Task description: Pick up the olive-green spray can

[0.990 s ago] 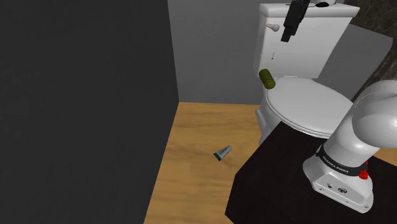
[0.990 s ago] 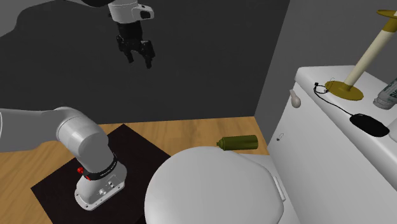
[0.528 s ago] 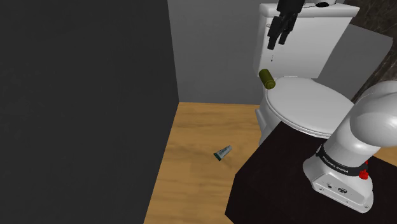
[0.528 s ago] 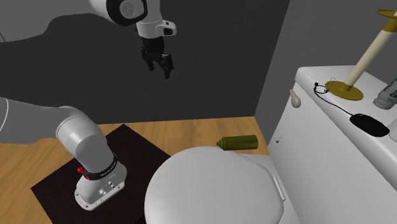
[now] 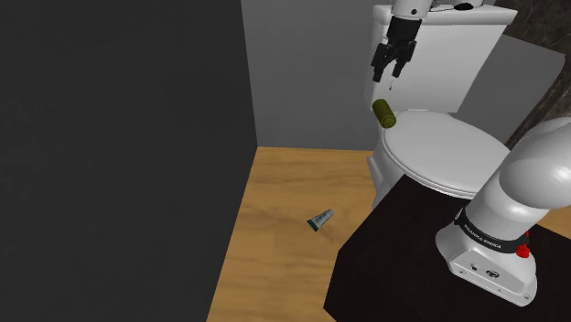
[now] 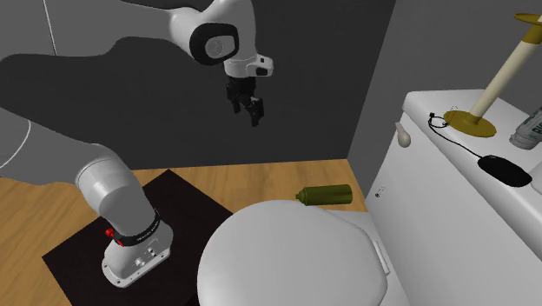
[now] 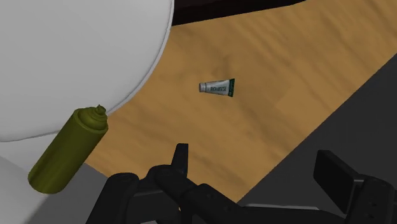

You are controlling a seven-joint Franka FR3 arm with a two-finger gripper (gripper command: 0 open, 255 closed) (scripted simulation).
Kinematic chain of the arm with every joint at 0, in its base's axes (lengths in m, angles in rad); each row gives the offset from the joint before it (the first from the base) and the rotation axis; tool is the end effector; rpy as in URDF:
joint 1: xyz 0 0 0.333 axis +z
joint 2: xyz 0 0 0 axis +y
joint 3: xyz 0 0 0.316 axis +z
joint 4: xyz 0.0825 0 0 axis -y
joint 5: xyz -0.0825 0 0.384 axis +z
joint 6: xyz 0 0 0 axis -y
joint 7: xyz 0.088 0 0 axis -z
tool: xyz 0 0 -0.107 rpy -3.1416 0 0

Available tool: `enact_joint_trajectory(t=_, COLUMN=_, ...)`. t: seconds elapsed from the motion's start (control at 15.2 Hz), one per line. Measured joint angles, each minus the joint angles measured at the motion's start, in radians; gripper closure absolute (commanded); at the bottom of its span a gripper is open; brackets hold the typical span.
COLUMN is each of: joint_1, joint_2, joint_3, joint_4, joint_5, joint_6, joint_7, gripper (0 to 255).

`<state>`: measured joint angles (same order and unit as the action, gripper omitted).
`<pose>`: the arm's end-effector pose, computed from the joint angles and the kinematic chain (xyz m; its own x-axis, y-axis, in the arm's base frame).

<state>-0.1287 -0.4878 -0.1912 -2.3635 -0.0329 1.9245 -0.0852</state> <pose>0.3869 -0.1376 0.5077 0.9780 -0.2035 0.0467 -0.2010 -0.9781 -0.0541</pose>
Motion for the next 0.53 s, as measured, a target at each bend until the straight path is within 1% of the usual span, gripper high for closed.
enact_joint_trajectory(t=0.13, joint_1=-0.015, joint_2=0.07, joint_3=-0.029, joint_4=0.016, joint_5=0.006, joint_6=0.055, joint_7=0.0, gripper=0)
enact_joint_trajectory(t=0.53, joint_1=-0.056, joint_2=0.226, joint_3=-0.1, joint_4=0.037, joint_5=0.042, joint_6=0.19, joint_7=0.011, gripper=0)
